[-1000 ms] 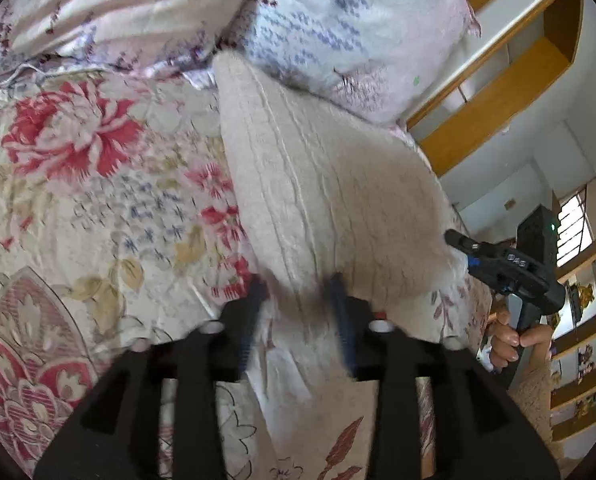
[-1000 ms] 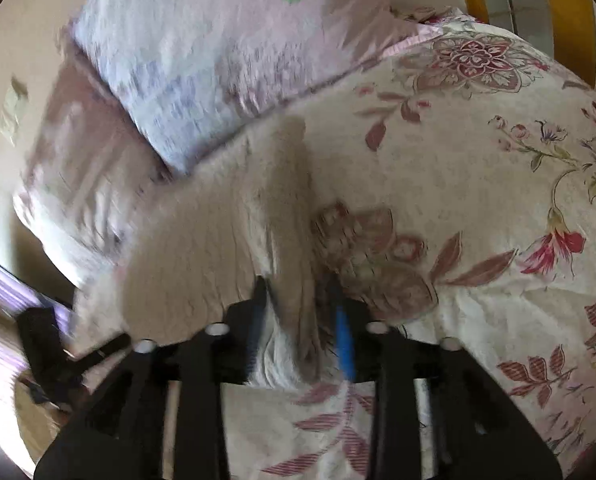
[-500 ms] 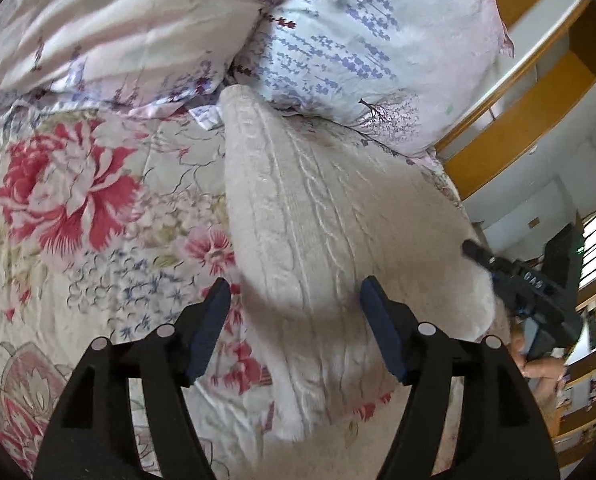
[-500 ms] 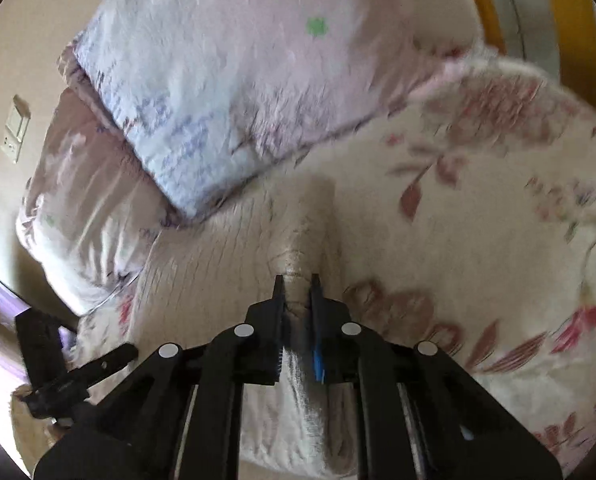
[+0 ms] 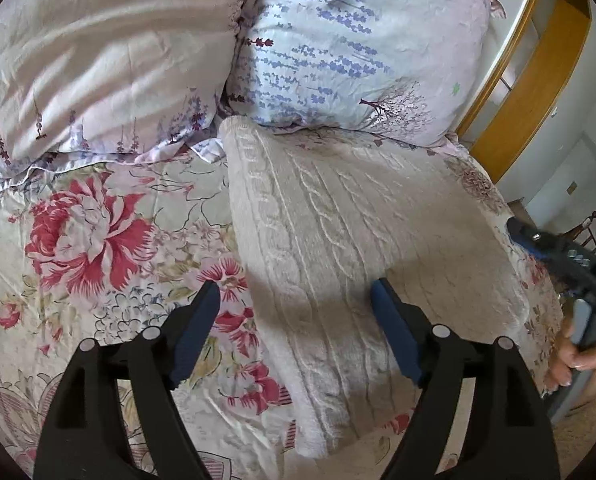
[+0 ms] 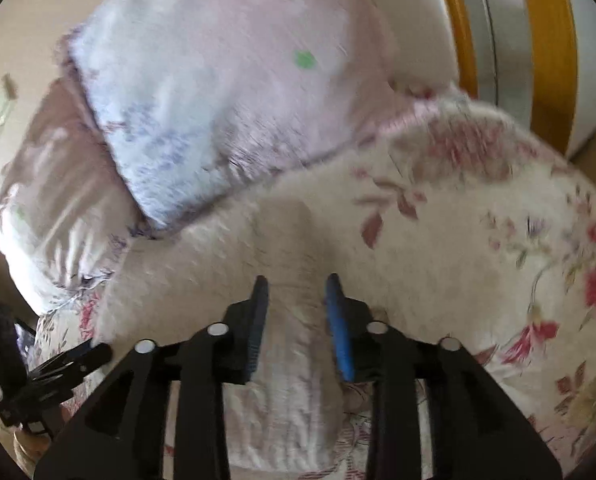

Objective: Fold small clothes

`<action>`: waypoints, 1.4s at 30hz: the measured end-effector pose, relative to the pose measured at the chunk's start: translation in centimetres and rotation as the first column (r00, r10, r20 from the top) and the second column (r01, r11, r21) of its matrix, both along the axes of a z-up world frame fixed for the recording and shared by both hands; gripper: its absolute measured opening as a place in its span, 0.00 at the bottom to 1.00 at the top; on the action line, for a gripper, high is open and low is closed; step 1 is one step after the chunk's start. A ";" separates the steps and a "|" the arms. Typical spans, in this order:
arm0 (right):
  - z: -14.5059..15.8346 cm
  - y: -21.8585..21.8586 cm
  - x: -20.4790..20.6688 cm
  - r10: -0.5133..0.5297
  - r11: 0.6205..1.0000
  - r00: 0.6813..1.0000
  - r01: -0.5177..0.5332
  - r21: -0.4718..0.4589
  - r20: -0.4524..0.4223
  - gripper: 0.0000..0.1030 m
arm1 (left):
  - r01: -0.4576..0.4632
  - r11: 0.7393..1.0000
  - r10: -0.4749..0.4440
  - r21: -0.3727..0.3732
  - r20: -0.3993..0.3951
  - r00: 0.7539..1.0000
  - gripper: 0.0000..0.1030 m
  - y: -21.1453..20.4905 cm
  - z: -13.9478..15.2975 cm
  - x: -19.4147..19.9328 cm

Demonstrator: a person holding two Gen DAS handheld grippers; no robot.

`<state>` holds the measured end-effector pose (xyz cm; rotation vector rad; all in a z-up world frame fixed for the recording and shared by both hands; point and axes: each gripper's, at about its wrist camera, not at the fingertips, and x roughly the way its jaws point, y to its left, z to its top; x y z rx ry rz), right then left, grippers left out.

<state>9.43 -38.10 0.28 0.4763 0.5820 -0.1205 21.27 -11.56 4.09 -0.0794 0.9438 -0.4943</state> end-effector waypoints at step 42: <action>-7.4 -4.3 9.2 0.359 0.812 0.928 -0.261 0.521 -0.095 0.54 | -0.100 0.886 -0.075 -0.452 -0.353 0.933 0.65 1.8 -3.8 6.4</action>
